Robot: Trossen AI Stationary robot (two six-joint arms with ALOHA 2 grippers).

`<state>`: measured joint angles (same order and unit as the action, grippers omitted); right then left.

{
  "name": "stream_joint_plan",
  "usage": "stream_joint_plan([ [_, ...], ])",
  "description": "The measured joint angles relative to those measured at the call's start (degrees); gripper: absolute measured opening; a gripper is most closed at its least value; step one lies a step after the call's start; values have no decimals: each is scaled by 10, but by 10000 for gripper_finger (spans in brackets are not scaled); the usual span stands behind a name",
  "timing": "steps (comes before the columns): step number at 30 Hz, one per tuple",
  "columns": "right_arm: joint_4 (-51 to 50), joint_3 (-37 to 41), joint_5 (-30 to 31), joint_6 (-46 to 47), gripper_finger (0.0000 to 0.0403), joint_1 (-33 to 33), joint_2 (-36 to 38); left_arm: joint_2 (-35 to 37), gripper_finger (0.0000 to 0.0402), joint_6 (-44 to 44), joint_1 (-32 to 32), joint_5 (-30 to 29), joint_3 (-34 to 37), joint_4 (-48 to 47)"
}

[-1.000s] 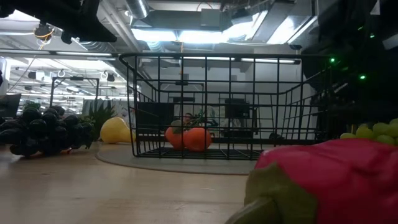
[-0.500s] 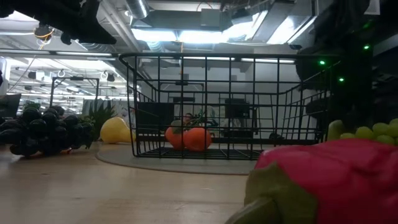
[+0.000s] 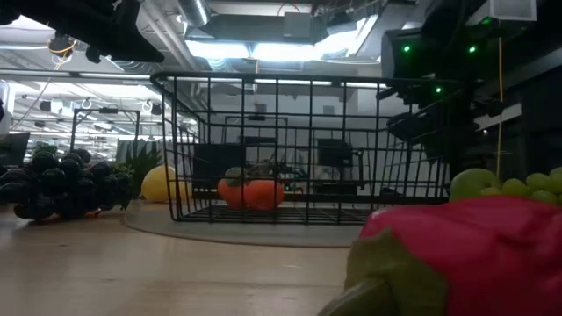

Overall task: Build produce basket
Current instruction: Put the green pear into the black wire basket

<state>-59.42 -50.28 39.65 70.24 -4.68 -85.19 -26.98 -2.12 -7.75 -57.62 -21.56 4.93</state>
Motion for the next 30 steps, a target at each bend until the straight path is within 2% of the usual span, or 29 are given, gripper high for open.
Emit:
stream_joint_plan([
  [5,0,0,-19,-19,118,-53,0,0,0,0,0,0,0,-3],
  [10,42,0,-119,-124,118,-100,0,0,0,0,0,0,0,-20],
  [12,61,0,-139,-154,118,-115,-2,0,0,0,0,0,0,-24],
  [19,43,0,-232,-167,118,-156,-2,0,0,0,0,0,0,-30],
  [22,17,0,-249,-165,118,-159,-2,0,0,0,0,0,0,-30],
  [30,-103,0,-240,-134,118,-158,-2,0,0,0,0,0,0,-30],
])
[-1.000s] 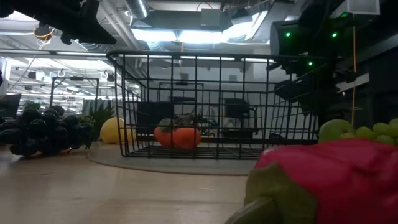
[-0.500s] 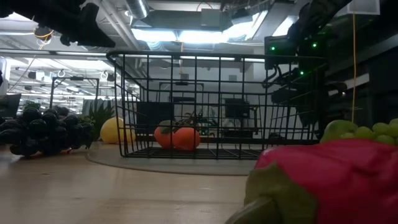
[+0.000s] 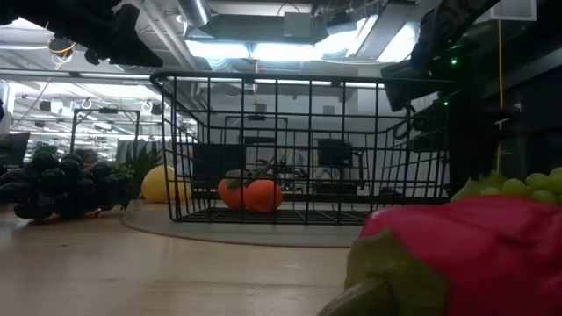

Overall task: Build produce basket
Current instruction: Put the green pear into the black wire basket

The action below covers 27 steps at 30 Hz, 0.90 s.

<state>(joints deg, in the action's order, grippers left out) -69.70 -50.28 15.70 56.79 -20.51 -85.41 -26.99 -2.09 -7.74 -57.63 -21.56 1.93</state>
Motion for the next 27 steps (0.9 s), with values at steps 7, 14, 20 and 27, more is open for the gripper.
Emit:
stream_joint_plan([
  [7,-66,0,15,-2,118,0,0,0,0,0,0,0,0,0],
  [14,-65,-37,7,-28,118,3,0,0,0,0,0,0,0,0],
  [20,-47,-83,34,-89,118,3,0,0,0,0,0,0,0,0],
  [27,60,-72,1,-233,118,0,0,0,0,0,0,0,0,0],
])
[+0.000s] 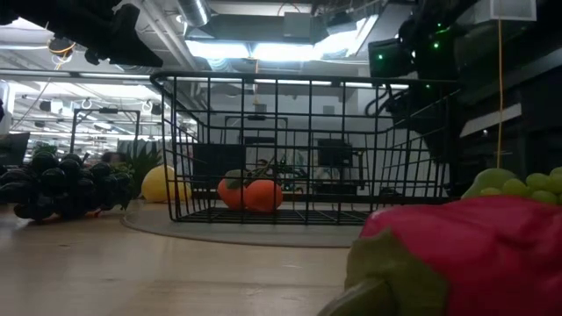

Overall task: Build produce basket
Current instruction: Put the green pear into the black wire basket

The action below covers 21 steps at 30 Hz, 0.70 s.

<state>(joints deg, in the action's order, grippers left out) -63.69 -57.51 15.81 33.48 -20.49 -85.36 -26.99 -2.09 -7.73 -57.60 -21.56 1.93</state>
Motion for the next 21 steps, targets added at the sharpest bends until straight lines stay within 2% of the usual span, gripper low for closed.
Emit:
stream_joint_plan([
  [4,18,20,-47,-60,118,-17,0,0,0,0,0,0,0,0],
  [16,113,70,-53,-184,118,-79,0,0,0,0,0,0,0,0],
  [21,115,71,-96,-229,118,-94,0,0,0,0,0,0,0,0],
])
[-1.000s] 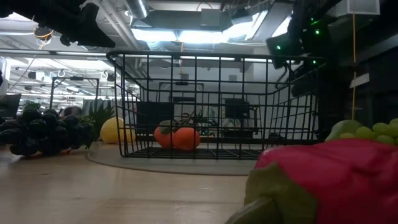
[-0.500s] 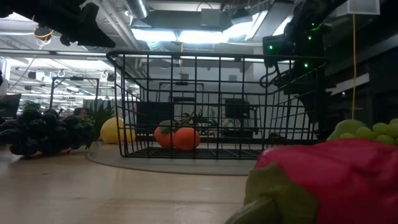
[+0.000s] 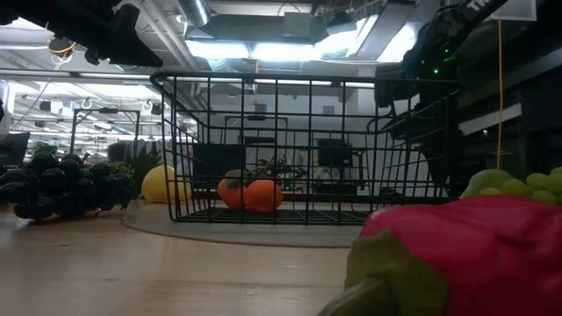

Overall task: Build produce basket
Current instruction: Put the green pear into the black wire basket

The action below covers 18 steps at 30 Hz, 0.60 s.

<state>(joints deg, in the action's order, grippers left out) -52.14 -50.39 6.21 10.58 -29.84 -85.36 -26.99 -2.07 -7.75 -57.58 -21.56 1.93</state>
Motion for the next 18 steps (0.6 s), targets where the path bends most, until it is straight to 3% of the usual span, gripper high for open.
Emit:
stream_joint_plan([
  [9,3,0,-13,-6,118,-21,-45,0,0,0,0,0,0,0],
  [14,2,0,26,-4,118,-26,-88,0,0,0,0,0,0,0],
  [18,1,0,22,-8,118,-26,-111,0,0,0,0,0,0,0],
])
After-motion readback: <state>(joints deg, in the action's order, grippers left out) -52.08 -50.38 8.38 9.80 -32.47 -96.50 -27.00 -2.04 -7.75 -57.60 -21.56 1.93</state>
